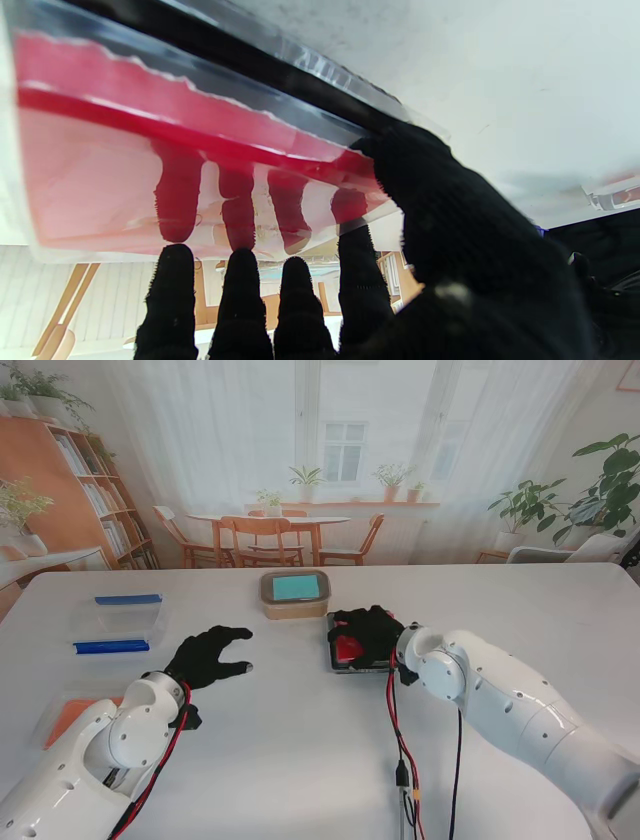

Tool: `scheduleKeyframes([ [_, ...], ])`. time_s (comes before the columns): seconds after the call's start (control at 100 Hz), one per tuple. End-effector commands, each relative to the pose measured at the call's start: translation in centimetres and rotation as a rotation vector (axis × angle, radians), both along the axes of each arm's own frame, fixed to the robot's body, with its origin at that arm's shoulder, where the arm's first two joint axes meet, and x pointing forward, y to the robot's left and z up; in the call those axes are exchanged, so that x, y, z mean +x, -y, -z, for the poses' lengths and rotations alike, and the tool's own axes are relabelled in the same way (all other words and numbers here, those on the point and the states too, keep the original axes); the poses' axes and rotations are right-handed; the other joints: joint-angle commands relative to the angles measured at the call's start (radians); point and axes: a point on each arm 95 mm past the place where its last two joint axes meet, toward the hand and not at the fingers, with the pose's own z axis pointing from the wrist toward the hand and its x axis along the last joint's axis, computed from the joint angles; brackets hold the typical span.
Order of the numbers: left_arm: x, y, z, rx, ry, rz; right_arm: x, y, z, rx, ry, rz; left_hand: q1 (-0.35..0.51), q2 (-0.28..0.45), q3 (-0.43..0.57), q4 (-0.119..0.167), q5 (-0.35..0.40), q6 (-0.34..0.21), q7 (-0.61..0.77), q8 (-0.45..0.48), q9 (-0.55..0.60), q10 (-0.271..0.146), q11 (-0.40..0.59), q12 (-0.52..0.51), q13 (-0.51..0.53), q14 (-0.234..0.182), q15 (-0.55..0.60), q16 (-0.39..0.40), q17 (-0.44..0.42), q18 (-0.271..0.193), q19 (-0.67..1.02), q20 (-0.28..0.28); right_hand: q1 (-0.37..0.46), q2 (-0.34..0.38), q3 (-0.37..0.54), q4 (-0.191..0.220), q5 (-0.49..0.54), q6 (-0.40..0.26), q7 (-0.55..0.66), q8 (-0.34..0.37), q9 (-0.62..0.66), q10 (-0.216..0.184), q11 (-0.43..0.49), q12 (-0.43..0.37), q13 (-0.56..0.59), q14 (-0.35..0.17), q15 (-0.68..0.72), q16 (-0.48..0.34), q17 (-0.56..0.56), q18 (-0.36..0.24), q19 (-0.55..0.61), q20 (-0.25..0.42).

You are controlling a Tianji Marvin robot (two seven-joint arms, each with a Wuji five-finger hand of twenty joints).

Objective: Pair container bodies with their lids

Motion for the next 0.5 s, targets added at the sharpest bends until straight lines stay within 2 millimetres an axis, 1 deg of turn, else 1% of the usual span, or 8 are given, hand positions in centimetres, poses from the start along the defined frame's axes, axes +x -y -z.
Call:
scheduleKeyframes([
  [0.0,0.0,0.2,0.2,-0.002,-0.011,0.001,0.2,0.8,0.6,-0.028,-0.021,0.006,-0.024,0.016,-0.029,-0.029,-0.014,-0.032,-0.010,-0.005,-0.016,0.013,-0.010,-0.013,-0.013,0.007,-0.019,-0.014,-0.015,-0.001,-0.016,0.021,-0.002,0.009,0.004,-0.011,-0.031,-0.015,0.012,0.011,-0.020,-0.009,0.003,0.013,0.027,0.024,0.027,-0.002,0.026,0.034,0.039,-0.021],
  [0.41,0.3,0.3,0.1,0.000,-0.019,-0.003,2.2,1.7,0.9,-0.024,-0.009,-0.014,-0.024,0.016,-0.029,-0.029,-0.014,-0.031,-0.009,-0.005,-0.016,0.014,-0.010,-0.012,-0.012,0.008,-0.018,-0.014,-0.015,-0.001,-0.016,0.021,-0.012,0.019,0.005,-0.012,-0.047,-0.031,0.025,0.013,-0.015,-0.009,0.022,0.019,0.030,0.020,0.070,-0.003,0.034,0.025,0.096,-0.035],
  [0.49,0.4,0.3,0.0,-0.001,-0.020,-0.004,2.5,1.9,1.0,-0.018,-0.006,-0.012,-0.023,0.016,-0.028,-0.029,-0.013,-0.032,-0.010,-0.005,-0.016,0.014,-0.010,-0.013,-0.012,0.007,-0.018,-0.014,-0.015,-0.001,-0.016,0.021,-0.014,0.023,0.003,-0.013,-0.054,-0.035,0.030,0.013,-0.015,-0.008,0.032,0.019,0.027,0.020,0.093,-0.003,0.033,0.023,0.124,-0.045],
])
